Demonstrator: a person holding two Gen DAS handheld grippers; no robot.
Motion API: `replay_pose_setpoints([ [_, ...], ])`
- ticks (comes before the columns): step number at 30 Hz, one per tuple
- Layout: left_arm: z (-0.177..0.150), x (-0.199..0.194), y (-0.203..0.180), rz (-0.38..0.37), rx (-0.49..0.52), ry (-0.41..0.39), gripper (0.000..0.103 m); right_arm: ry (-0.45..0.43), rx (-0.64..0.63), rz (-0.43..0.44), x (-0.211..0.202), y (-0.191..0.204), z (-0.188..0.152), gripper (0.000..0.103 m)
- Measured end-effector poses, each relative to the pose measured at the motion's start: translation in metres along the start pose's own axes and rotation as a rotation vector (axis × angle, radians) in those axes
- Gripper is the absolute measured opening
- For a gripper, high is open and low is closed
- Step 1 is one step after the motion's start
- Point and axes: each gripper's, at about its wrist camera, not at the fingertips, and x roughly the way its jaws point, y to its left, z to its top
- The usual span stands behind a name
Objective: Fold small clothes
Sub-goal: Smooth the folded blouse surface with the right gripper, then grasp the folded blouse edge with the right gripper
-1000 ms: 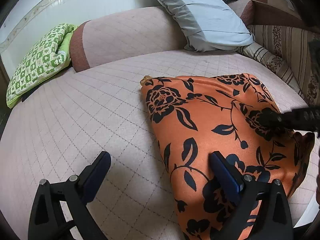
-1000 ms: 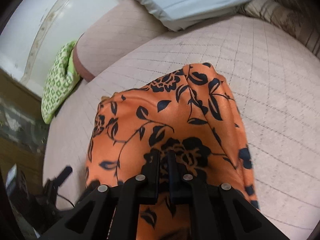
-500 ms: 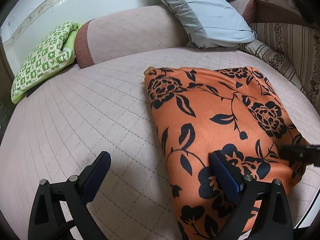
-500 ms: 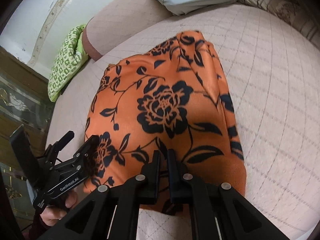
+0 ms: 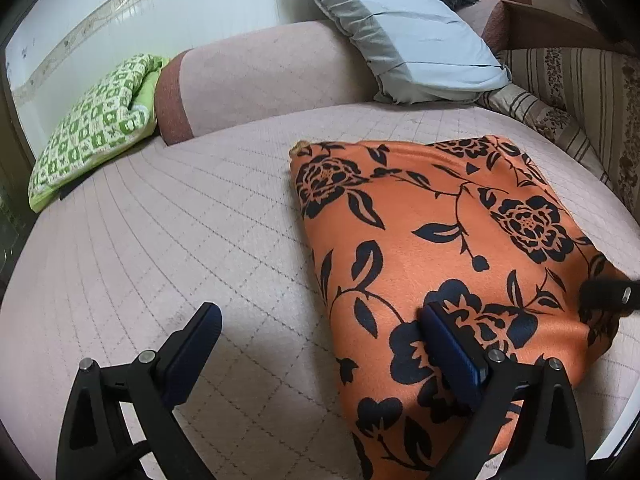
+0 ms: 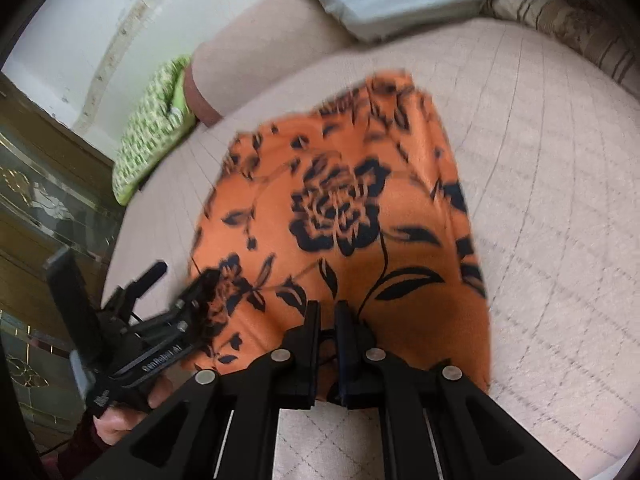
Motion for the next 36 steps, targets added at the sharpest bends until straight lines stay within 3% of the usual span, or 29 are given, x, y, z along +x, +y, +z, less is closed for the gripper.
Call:
replay_pose_setpoints([
  [6, 0.007, -0.010, 0.001, 0.046, 0.028, -0.046, 0.099, -0.155, 0.109, 0.022, -0.029, -0.026, 0.014, 0.010],
  [8, 0.010, -0.010, 0.003, 0.048, 0.021, -0.049, 0.099, -0.181, 0.131, 0.017, -0.035, -0.032, 0.016, 0.015],
  [10, 0.013, -0.009, 0.007, 0.042, 0.006, -0.044, 0.099, -0.193, 0.153, 0.032, -0.036, -0.035, 0.022, 0.030],
  [12, 0.015, -0.007, 0.009, 0.037, -0.004, -0.037, 0.099, -0.201, 0.182, 0.051, -0.037, -0.039, 0.024, 0.079],
  [15, 0.019, -0.003, 0.011, 0.035, -0.010, -0.031, 0.099, -0.231, 0.212, 0.058, -0.039, -0.041, 0.028, 0.080],
  [29, 0.031, 0.011, 0.024, -0.006, -0.051, -0.007, 0.099, -0.179, 0.242, 0.051, -0.014, -0.048, 0.046, 0.080],
  [32, 0.035, 0.016, 0.029, -0.059, -0.078, 0.014, 0.099, -0.160, 0.230, 0.040, -0.007, -0.050, 0.051, 0.080],
  [36, 0.039, 0.027, 0.044, -0.202, -0.159, 0.081, 0.099, -0.130, 0.215, 0.030, 0.001, -0.056, 0.055, 0.080],
])
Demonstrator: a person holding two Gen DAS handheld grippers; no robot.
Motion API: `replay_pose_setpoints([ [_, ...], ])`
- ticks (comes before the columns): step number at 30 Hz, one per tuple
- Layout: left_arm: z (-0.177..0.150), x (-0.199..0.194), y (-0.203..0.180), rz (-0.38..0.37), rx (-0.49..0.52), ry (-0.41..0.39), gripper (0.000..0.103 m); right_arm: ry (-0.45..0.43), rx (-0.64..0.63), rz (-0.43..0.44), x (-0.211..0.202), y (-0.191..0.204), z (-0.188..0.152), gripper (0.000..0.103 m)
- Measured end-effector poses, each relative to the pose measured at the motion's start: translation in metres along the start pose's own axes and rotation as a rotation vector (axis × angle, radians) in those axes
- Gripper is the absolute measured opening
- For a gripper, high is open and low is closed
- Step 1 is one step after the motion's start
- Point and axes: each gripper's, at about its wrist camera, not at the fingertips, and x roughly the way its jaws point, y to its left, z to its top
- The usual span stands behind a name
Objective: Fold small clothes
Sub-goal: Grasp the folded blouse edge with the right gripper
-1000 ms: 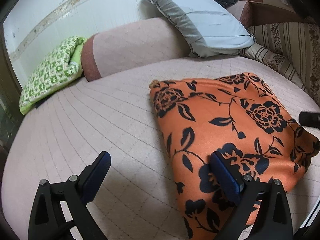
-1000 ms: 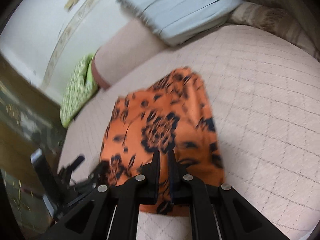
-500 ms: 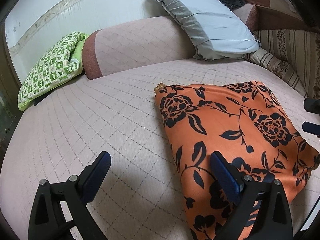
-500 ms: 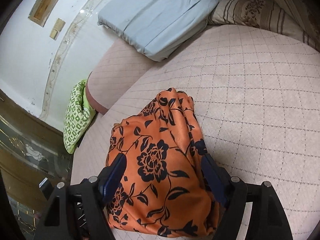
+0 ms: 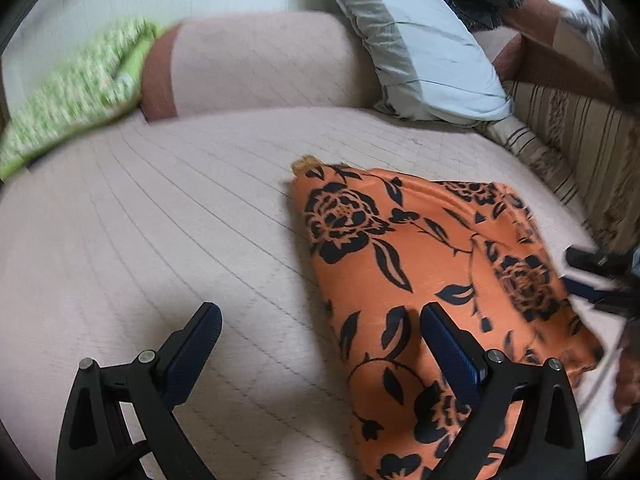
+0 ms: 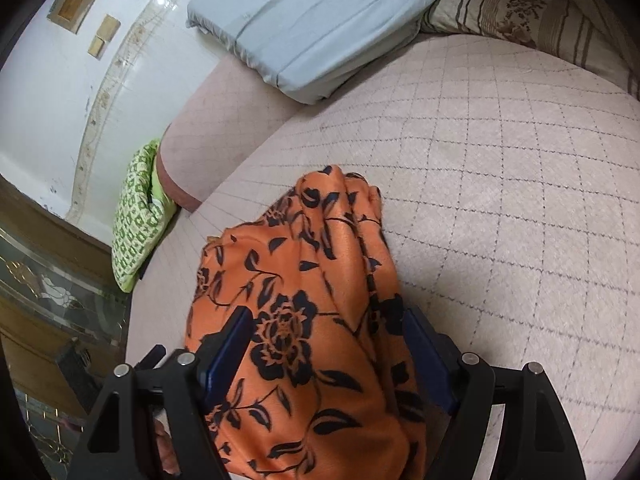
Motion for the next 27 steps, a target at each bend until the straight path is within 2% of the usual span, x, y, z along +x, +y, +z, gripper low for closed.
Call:
replay_pose_setpoints([
  [2, 0.003, 0.007, 0.008, -0.050, -0.047, 0.040, 0.099, 0.018, 0.012, 0.009, 0.004, -0.007, 0.002, 0.080],
  [5, 0.004, 0.016, 0.016, -0.087, -0.086, 0.067, 0.099, 0.030, 0.033, 0.019, 0.006, -0.016, 0.006, 0.080],
  [11, 0.003, 0.027, 0.005, -0.181, -0.059, 0.124, 0.099, 0.044, 0.086, 0.073, 0.007, -0.031, 0.011, 0.080],
  [16, -0.001, 0.036, -0.009, -0.193, -0.013, 0.147, 0.099, 0.097, 0.131, 0.122, 0.018, -0.041, 0.012, 0.080],
  [22, -0.005, 0.048, -0.020, -0.284, -0.020, 0.212, 0.099, 0.158, 0.174, 0.180, 0.030, -0.054, 0.010, 0.080],
  [27, -0.005, 0.051, -0.028, -0.281, -0.004, 0.206, 0.099, 0.189, 0.159, 0.225, 0.038, -0.051, 0.008, 0.080],
])
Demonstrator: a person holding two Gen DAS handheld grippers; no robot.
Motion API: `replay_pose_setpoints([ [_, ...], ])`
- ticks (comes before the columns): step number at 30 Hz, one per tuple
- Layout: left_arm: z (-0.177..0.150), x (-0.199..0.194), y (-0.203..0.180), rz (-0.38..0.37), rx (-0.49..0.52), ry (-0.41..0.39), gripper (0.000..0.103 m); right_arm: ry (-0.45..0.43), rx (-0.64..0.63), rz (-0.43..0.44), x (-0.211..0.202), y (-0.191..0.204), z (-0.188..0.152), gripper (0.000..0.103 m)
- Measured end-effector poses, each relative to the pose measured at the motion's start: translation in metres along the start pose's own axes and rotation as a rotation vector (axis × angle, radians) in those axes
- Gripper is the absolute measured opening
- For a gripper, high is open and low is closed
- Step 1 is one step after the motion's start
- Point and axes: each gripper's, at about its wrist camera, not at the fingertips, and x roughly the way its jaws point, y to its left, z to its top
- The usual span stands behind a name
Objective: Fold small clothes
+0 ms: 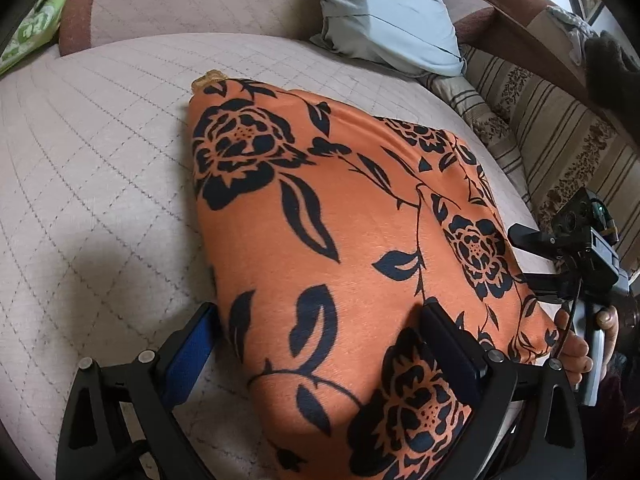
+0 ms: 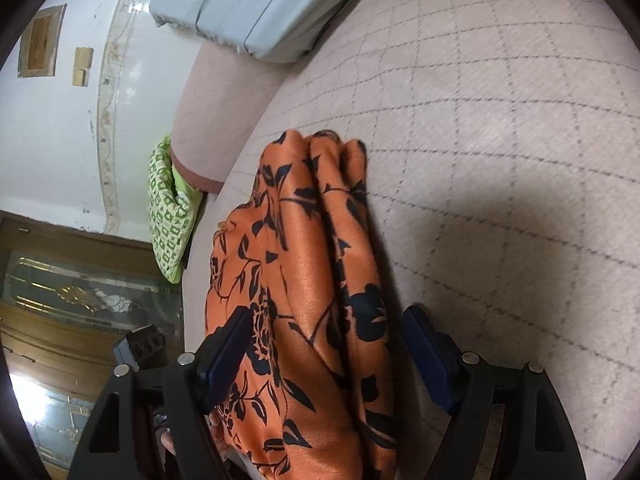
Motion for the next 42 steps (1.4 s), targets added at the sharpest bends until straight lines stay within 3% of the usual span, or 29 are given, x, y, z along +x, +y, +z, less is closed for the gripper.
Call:
replay_pose_setpoints([
  [3, 0.002, -0.001, -0.004, 0.019, 0.006, -0.012, 0.099, 0.020, -0.009, 0.018, 0.009, 0.007, -0.002, 0.080],
  [11, 0.007, 0.004, -0.019, 0.077, 0.054, -0.035, 0.099, 0.060, -0.091, -0.046, 0.040, 0.035, -0.011, 0.077],
  [18, 0.011, 0.008, -0.025, 0.089, 0.066, -0.043, 0.099, 0.065, -0.109, -0.080, 0.047, 0.039, -0.015, 0.067],
  [30, 0.009, 0.013, -0.025, 0.100, 0.064, -0.066, 0.099, 0.051, -0.128, -0.098, 0.051, 0.042, -0.024, 0.061],
  [35, 0.009, 0.008, -0.021, 0.079, 0.055, -0.096, 0.078, 0.038, -0.126, -0.123, 0.051, 0.043, -0.026, 0.052],
  [37, 0.008, 0.005, -0.019, 0.070, 0.050, -0.109, 0.062, 0.025, -0.134, -0.136, 0.051, 0.048, -0.028, 0.049],
  [42, 0.008, -0.004, -0.015, 0.054, 0.045, -0.126, 0.047, -0.012, -0.156, -0.166, 0.048, 0.061, -0.035, 0.043],
])
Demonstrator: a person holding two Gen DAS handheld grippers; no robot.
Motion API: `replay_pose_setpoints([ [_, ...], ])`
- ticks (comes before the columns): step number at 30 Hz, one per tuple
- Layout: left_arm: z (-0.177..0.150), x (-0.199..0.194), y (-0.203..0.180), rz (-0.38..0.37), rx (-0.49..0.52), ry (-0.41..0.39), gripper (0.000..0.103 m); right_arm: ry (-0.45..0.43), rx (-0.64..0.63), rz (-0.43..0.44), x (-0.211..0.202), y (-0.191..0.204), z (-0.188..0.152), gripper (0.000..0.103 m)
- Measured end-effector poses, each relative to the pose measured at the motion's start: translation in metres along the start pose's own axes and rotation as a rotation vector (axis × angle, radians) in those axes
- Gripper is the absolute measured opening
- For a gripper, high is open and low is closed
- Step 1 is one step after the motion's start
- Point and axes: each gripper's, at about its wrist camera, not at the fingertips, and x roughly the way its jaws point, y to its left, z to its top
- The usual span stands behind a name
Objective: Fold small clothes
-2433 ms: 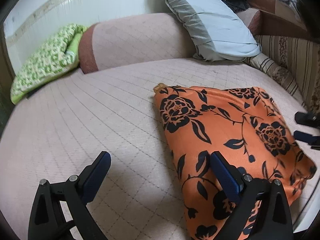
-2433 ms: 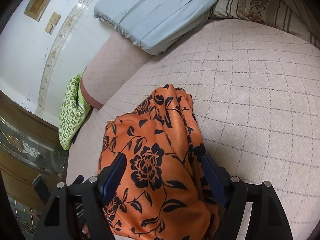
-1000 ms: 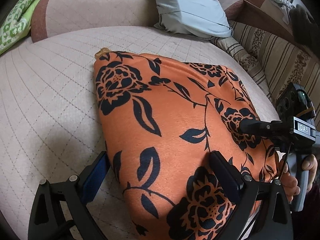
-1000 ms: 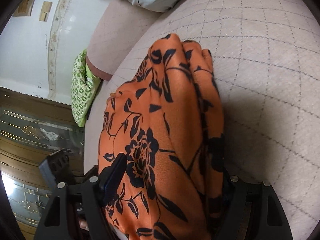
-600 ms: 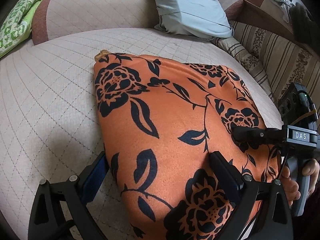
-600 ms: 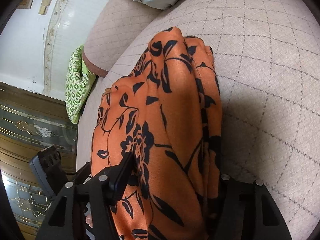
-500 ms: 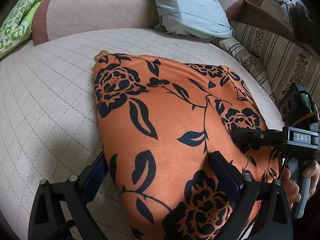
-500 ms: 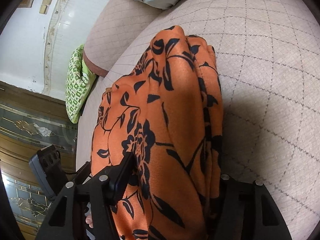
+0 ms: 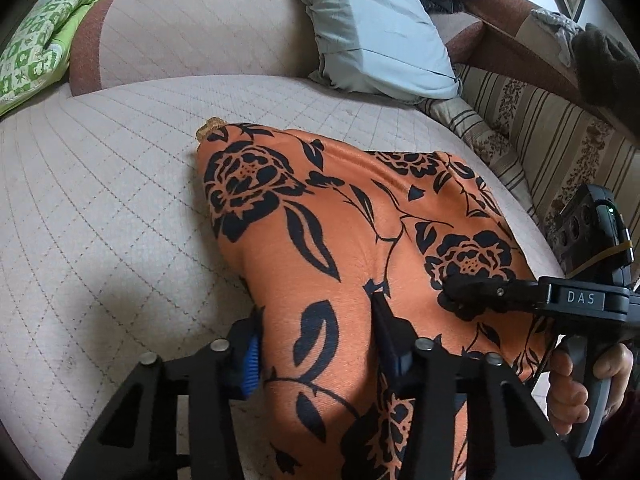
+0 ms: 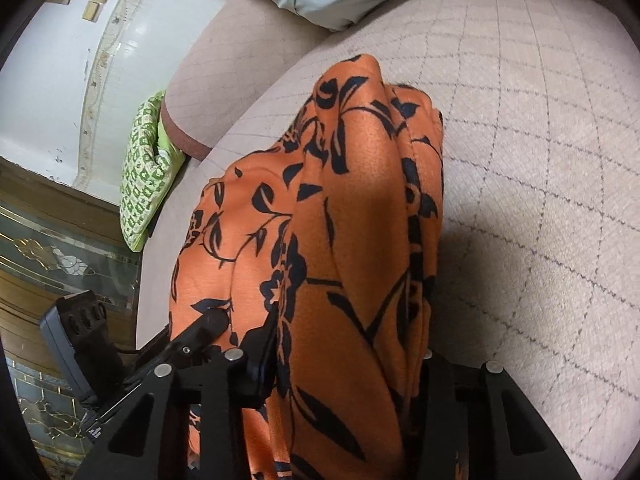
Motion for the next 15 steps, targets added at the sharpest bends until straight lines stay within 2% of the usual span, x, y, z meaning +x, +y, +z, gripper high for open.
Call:
replay_pose_setpoints([
  [6, -0.005, -0.013, -0.001, -0.001, -0.008, -0.017, 0.042, -0.062, -0.023, 0.000, -0.012, 0.016, -0.005, 0.041],
  [8, -0.006, -0.021, -0.002, 0.025, -0.001, -0.039, 0.041, -0.083, -0.031, 0.020, -0.016, 0.022, -0.007, 0.041],
  [11, -0.006, -0.039, 0.001, 0.059, 0.002, -0.087, 0.041, -0.083, -0.040, 0.053, -0.014, 0.034, -0.010, 0.040],
  [15, -0.009, -0.069, 0.023, 0.074, -0.039, -0.135, 0.041, -0.071, -0.072, 0.099, -0.007, 0.059, -0.017, 0.040],
])
